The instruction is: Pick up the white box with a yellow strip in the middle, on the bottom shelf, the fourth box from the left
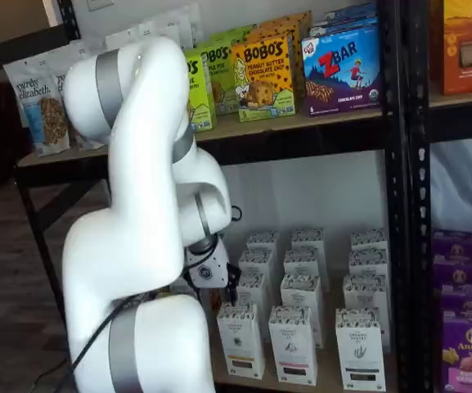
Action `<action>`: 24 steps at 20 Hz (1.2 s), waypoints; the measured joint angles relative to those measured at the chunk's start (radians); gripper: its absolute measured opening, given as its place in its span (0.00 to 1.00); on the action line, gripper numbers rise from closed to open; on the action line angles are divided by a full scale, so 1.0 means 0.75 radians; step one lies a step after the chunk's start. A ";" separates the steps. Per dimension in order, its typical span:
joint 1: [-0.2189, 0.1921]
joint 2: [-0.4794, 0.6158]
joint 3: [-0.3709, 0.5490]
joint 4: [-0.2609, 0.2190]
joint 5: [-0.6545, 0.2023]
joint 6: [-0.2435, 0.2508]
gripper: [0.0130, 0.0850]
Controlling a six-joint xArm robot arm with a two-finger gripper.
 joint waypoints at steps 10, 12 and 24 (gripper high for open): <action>-0.024 0.221 -0.210 -0.031 -0.031 0.007 1.00; -0.028 0.256 -0.248 -0.051 -0.029 0.022 1.00; -0.031 0.388 -0.388 -0.029 -0.034 -0.003 1.00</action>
